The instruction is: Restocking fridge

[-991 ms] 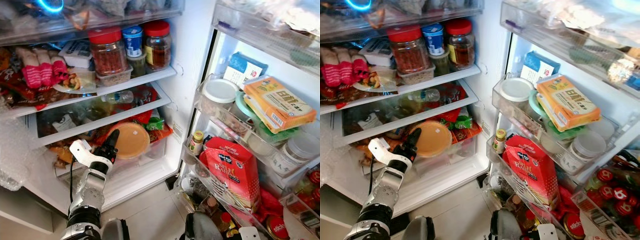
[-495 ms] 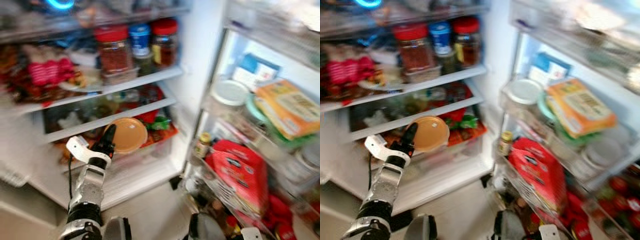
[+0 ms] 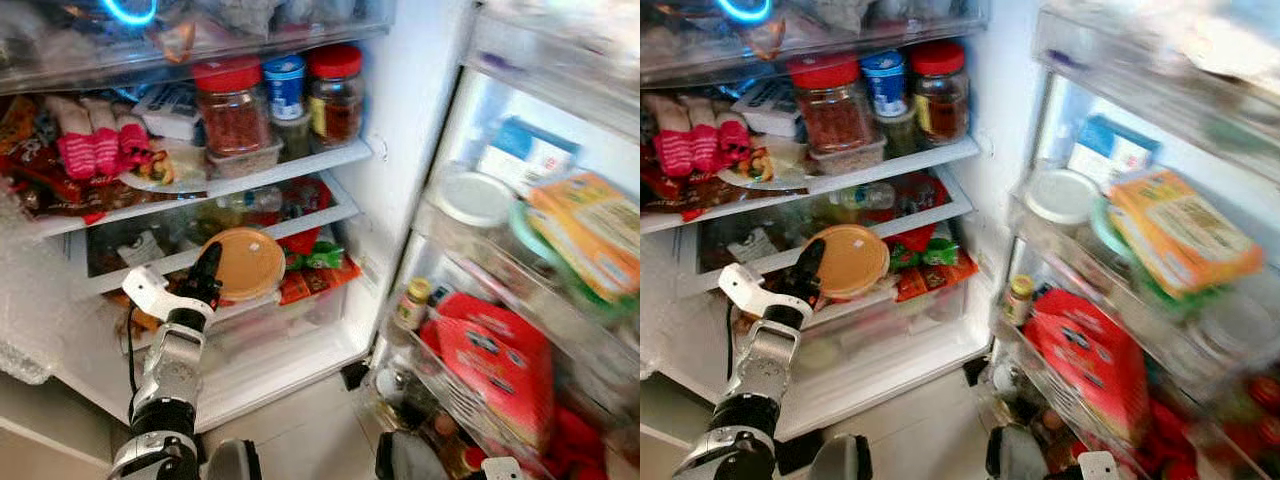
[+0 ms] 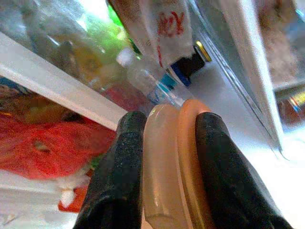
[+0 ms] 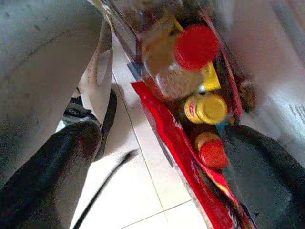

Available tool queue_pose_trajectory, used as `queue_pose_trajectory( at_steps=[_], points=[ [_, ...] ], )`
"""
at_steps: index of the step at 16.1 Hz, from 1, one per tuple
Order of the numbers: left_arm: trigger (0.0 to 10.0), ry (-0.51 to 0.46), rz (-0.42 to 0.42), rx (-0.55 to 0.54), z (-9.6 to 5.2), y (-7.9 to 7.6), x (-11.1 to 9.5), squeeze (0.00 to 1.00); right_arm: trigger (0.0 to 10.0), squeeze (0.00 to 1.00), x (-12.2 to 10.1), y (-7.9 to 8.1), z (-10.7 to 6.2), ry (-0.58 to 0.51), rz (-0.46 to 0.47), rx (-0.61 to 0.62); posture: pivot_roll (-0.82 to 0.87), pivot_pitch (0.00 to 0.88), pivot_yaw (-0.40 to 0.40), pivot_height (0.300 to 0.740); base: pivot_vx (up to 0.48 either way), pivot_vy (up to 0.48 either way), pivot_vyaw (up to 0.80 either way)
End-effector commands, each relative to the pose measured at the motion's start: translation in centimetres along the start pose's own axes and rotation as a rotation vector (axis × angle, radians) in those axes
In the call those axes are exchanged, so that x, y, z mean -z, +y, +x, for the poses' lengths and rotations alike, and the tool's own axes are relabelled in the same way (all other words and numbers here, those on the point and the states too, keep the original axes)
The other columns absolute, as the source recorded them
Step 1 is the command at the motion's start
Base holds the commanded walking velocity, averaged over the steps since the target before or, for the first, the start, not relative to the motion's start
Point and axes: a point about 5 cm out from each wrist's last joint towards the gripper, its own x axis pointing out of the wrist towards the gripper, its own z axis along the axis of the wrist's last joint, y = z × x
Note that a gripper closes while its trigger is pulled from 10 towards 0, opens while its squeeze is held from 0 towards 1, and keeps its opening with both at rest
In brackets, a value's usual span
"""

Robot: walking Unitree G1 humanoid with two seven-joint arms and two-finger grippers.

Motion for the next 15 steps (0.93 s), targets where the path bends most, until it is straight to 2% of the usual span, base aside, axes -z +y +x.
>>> queue_pose_trajectory(
  at_steps=[1, 3, 5, 15],
  points=[
    [10.0, -0.005, 0.007, -0.023, -0.02, 0.30, -0.05, 0.00, 10.0, 0.00, -0.41, 0.80, 0.21, -0.016, -0.004, -0.036, -0.08, 0.095, -0.023, 0.612, 0.311, 0.000, 0.00],
    [10.0, -0.010, 0.006, -0.026, 0.02, 0.26, -0.08, 0.00, 10.0, 0.00, -0.44, 0.79, 0.21, -0.015, -0.012, -0.041, -0.08, 0.096, -0.024, 0.612, 0.336, 0.000, 0.62],
    [10.0, -0.015, 0.006, -0.027, 0.11, 0.27, -0.21, 0.00, 10.0, 0.00, -0.32, 0.78, 0.19, -0.017, 0.026, -0.033, -0.08, 0.097, -0.025, 0.612, 0.345, 0.000, 0.00],
    [10.0, 0.001, 0.000, -0.022, 0.62, 0.12, -0.01, 0.00, 10.0, 0.00, -0.30, 0.75, 0.17, -0.009, 0.009, -0.048, -0.08, 0.101, -0.027, 0.612, 0.351, 0.000, 0.00]
  ],
)
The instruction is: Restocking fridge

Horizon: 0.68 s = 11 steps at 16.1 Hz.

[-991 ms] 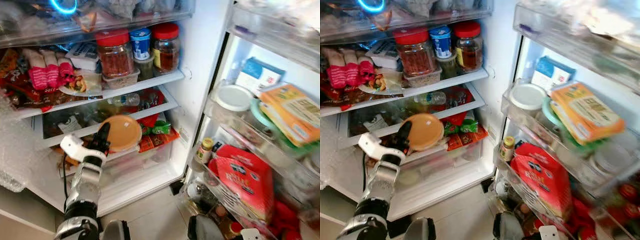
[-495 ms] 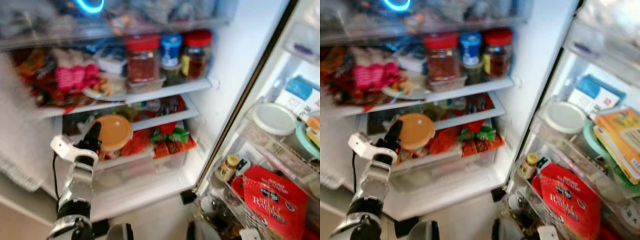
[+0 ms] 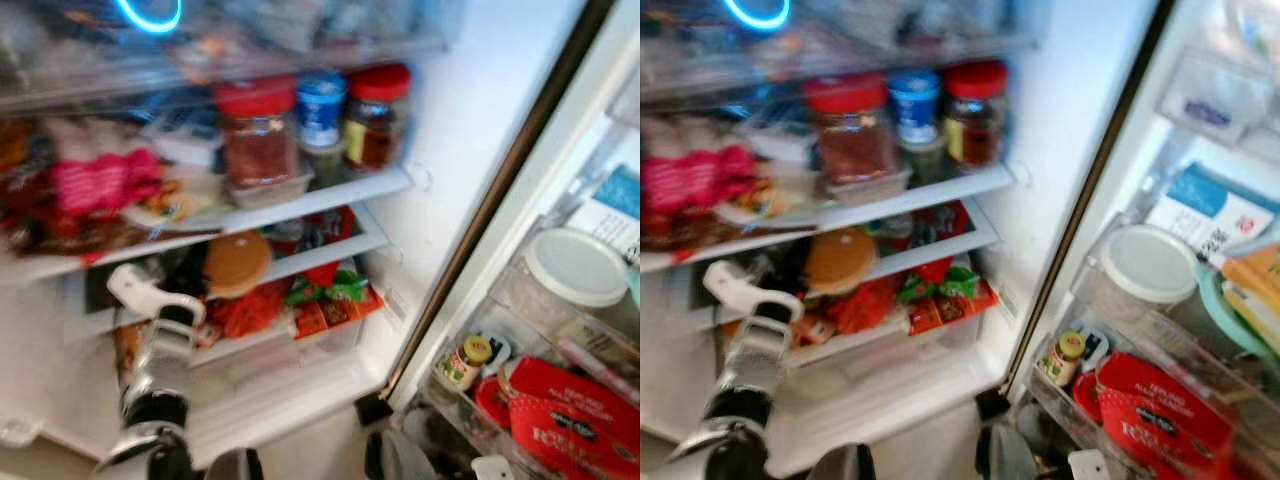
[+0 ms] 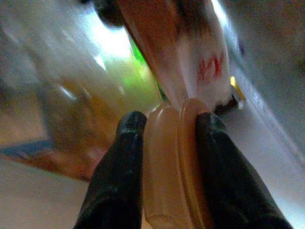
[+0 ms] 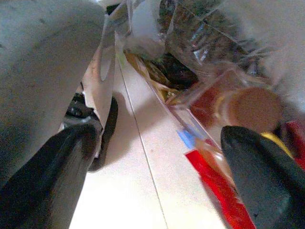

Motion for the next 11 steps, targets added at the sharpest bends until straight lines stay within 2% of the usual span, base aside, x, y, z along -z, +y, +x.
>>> queue_pose_trajectory(
  at_steps=[1, 6, 11],
  points=[
    [10.0, 0.003, 0.014, 0.012, 0.3, -0.1, -0.3, 0.00, 10.0, 0.00, -0.3, -0.1, 0.1, -0.010, 0.021, 0.004, -0.08, 0.101, -0.027, 0.612, 0.356, 0.000, 0.00],
    [10.0, -0.010, 0.056, -0.067, 0.4, 0.4, -0.4, 0.00, 10.0, 0.00, -0.2, -0.1, 0.0, -0.006, 0.027, 0.012, -0.08, 0.109, -0.030, 0.612, 0.340, 0.000, 0.00],
    [10.0, -0.001, 0.072, -0.134, 1.3, 0.2, -0.2, 0.00, 10.0, 0.00, -0.2, -0.2, 0.0, -0.004, 0.026, 0.012, -0.10, 0.118, -0.036, 0.612, 0.000, 0.000, 0.00]
  ],
)
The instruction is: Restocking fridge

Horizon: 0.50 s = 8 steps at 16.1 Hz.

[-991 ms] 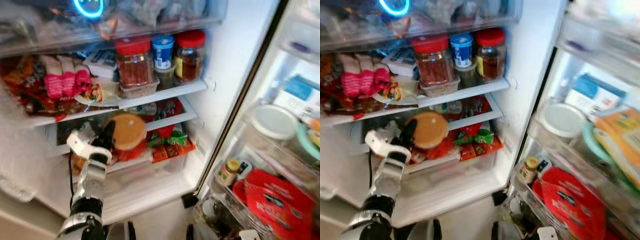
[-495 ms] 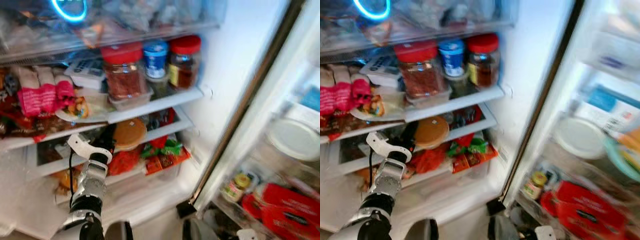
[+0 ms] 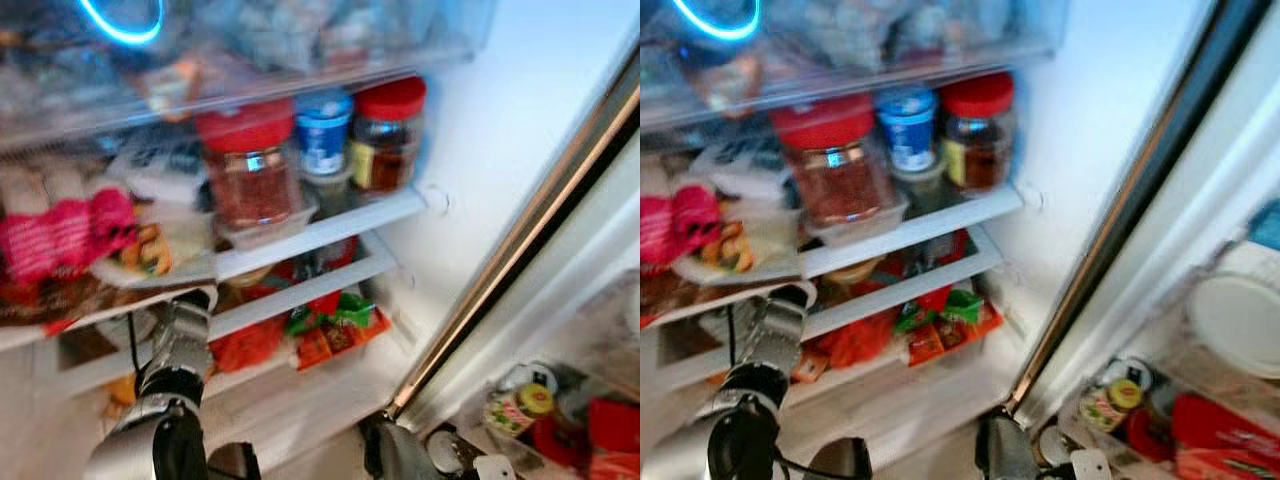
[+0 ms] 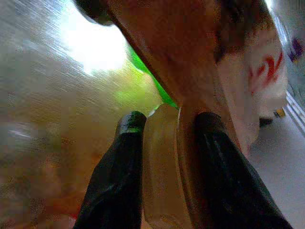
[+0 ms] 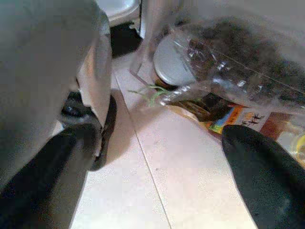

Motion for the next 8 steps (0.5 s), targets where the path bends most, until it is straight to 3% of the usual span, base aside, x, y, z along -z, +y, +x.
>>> queue_pose_trajectory(
  at_steps=[1, 4, 8],
  points=[
    [10.0, 0.028, 0.024, -0.086, -0.5, 1.4, 0.4, 0.00, 10.0, 0.00, 0.4, -0.1, -0.1, 0.006, 0.013, 0.002, -0.10, 0.118, -0.037, 0.612, 0.000, 0.000, 0.00],
    [10.0, 0.016, 0.031, -0.126, -0.2, 1.3, 0.3, 0.00, 10.0, 0.00, 0.4, -0.1, -0.1, 0.009, 0.013, 0.003, -0.10, 0.122, -0.036, 0.612, 0.000, 0.000, 0.00],
    [10.0, -0.008, -0.022, -0.206, -0.7, 2.6, 0.0, 0.04, 10.0, 0.00, 0.4, -0.2, -0.1, 0.011, 0.009, -0.001, -0.10, 0.125, -0.039, 0.612, 0.000, 0.000, 0.00]
  ],
)
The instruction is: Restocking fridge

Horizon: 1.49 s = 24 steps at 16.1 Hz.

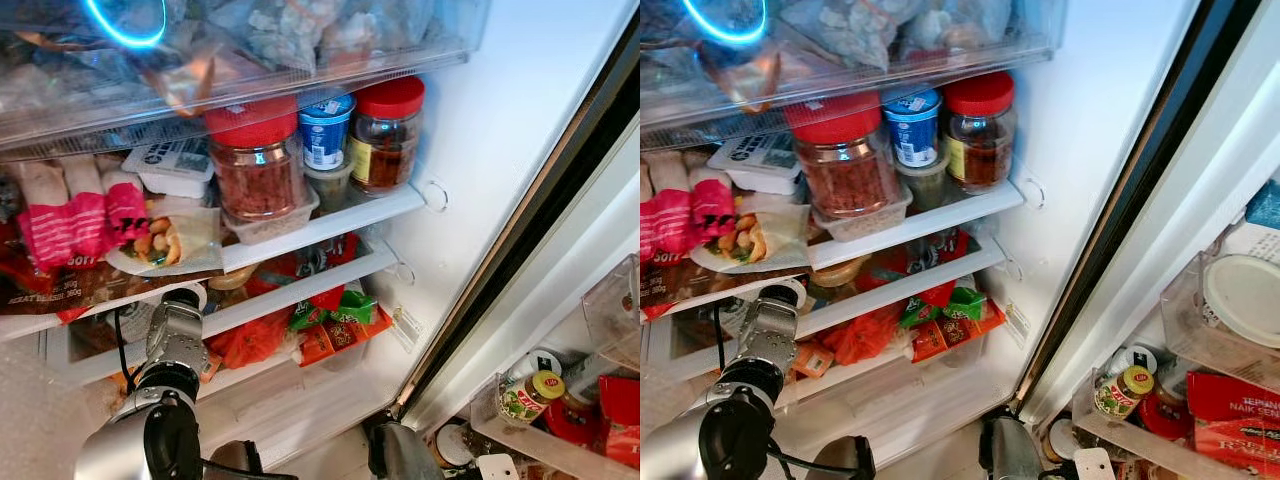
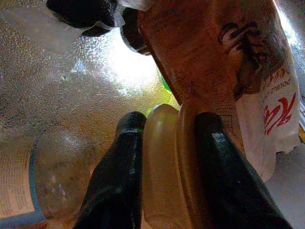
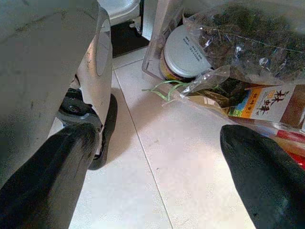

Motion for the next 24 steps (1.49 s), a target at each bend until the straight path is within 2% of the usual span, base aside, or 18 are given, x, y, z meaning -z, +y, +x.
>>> queue_pose_trajectory(
  at_steps=[1, 2, 8, 11, 15, 16, 24],
  points=[
    [10.0, 0.038, 0.008, -0.080, -0.6, 1.4, 0.8, 0.90, 10.0, 0.00, 0.3, 0.0, -0.1, 0.010, 0.007, -0.005, -0.10, 0.124, -0.038, 0.612, 0.000, 0.000, 0.00],
    [10.0, 0.036, 0.003, -0.081, -0.6, 1.4, 0.8, 1.00, 10.0, 0.00, 0.3, 0.0, -0.1, 0.011, 0.006, -0.005, -0.10, 0.123, -0.039, 0.612, 0.000, 0.000, 0.00],
    [10.0, 0.033, -0.028, -0.048, -0.5, 0.9, 0.9, 1.00, 10.0, 0.00, 0.3, 0.0, -0.1, 0.011, 0.007, -0.006, -0.09, 0.124, -0.037, 0.612, 0.000, 0.000, 0.00],
    [10.0, 0.035, -0.018, -0.004, -0.4, 0.4, 1.0, 1.00, 10.0, 0.00, 0.3, 0.1, -0.1, 0.012, 0.008, -0.009, -0.09, 0.126, -0.034, 0.612, 0.000, 0.000, 0.00],
    [10.0, 0.049, -0.010, 0.052, -1.1, 0.2, 1.6, 1.00, 10.0, 0.00, 0.4, 0.3, 0.0, 0.012, 0.013, -0.010, -0.09, 0.131, -0.027, 0.612, 0.000, 0.000, 0.00],
    [10.0, 0.054, -0.009, 0.073, -1.3, 0.3, 1.7, 0.00, 10.0, 0.00, 0.4, 0.3, 0.0, 0.012, 0.013, -0.010, -0.09, 0.131, -0.026, 0.612, 0.000, 0.000, 0.00],
    [10.0, 0.054, 0.049, 0.171, -3.2, 0.1, 1.4, 0.00, 10.0, 0.00, 0.5, 0.4, 0.0, 0.009, 0.018, -0.010, -0.08, 0.130, -0.020, 0.612, 0.000, 0.000, 0.00]
  ],
)
